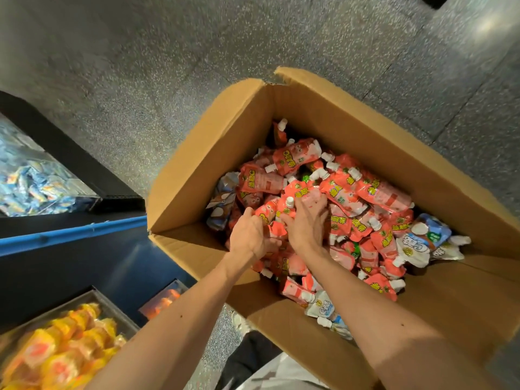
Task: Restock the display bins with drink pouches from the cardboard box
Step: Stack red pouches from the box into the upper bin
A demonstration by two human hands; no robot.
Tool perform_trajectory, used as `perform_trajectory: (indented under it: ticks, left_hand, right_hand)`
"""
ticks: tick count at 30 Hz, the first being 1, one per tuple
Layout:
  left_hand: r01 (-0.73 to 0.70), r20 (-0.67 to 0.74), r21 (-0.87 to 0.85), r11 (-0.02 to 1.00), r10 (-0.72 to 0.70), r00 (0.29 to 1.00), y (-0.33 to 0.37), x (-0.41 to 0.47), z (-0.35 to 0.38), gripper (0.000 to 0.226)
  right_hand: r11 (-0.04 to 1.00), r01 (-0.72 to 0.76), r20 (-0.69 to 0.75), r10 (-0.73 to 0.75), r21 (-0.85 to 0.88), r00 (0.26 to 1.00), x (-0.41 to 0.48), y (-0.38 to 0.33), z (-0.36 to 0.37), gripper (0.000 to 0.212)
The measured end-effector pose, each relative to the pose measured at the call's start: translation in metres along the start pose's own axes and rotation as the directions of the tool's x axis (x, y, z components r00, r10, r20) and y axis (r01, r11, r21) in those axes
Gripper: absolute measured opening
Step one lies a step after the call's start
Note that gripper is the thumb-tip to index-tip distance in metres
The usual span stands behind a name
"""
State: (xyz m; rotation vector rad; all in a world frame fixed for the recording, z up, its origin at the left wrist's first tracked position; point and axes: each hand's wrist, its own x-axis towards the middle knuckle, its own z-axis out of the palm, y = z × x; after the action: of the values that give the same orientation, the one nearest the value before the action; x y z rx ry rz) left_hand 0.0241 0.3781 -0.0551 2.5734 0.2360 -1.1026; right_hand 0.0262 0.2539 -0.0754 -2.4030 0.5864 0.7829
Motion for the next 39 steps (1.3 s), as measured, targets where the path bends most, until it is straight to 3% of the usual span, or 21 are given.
perform_trajectory:
  ticks: [4, 6, 13, 18, 21, 25, 28, 31, 35, 39]
  left_hand:
    - [0.104, -0.064, -0.168, 0.98, -0.116, 0.991, -0.008, -0.009, -0.01, 0.068]
    - [0.124, -0.065, -0.224, 0.967, -0.142, 0.988, -0.009, -0.015, -0.016, 0.06]
    - [-0.018, -0.177, -0.437, 0.899, -0.067, 0.982, -0.021, -0.051, -0.031, 0.051]
    - [-0.131, -0.261, -0.688, 0.713, -0.075, 0.962, -0.03, -0.092, -0.062, 0.058]
    - [-0.254, -0.344, -0.788, 0.56, -0.059, 0.937, -0.044, -0.137, -0.089, 0.042]
    - [-0.425, -0.465, -0.823, 0.377, -0.017, 0.885, -0.077, -0.219, -0.118, 0.051]
    - [-0.503, -0.54, -0.816, 0.283, -0.065, 0.839, -0.113, -0.283, -0.133, 0.048]
    - [-0.597, -0.617, -0.782, 0.18, -0.094, 0.781, -0.149, -0.354, -0.141, 0.032]
    - [-0.719, -0.71, -0.694, 0.042, -0.208, 0.673, -0.202, -0.438, -0.142, 0.03]
    - [-0.791, -0.76, -0.608, 0.063, -0.333, 0.558, -0.256, -0.524, -0.143, 0.021]
  right_hand:
    - [0.998, 0.056, -0.065, -0.055, 0.013, 0.996, -0.003, 0.008, -0.002, 0.04]
    - [0.997, 0.051, -0.067, -0.048, 0.05, 0.997, -0.008, 0.011, -0.007, 0.042]
    - [0.988, 0.024, -0.052, -0.016, 0.15, 0.999, -0.043, 0.021, -0.035, 0.057]
    - [0.95, 0.009, -0.047, 0.006, 0.311, 0.999, -0.075, 0.011, -0.063, 0.073]
    - [0.888, 0.101, -0.051, -0.088, 0.449, 0.995, -0.113, -0.012, -0.083, 0.071]
    - [0.761, 0.219, -0.033, -0.252, 0.61, 0.967, -0.185, -0.056, -0.102, 0.068]
    - [0.581, 0.271, 0.029, -0.454, 0.767, 0.89, -0.25, -0.098, -0.101, 0.031]
    - [0.447, 0.315, 0.066, -0.654, 0.838, 0.754, -0.319, -0.138, -0.088, 0.005]
    - [0.332, 0.348, 0.083, -0.817, 0.876, 0.57, -0.405, -0.186, -0.062, 0.011]
    - [0.241, 0.311, 0.11, -0.916, 0.919, 0.385, -0.493, -0.241, -0.023, 0.016]
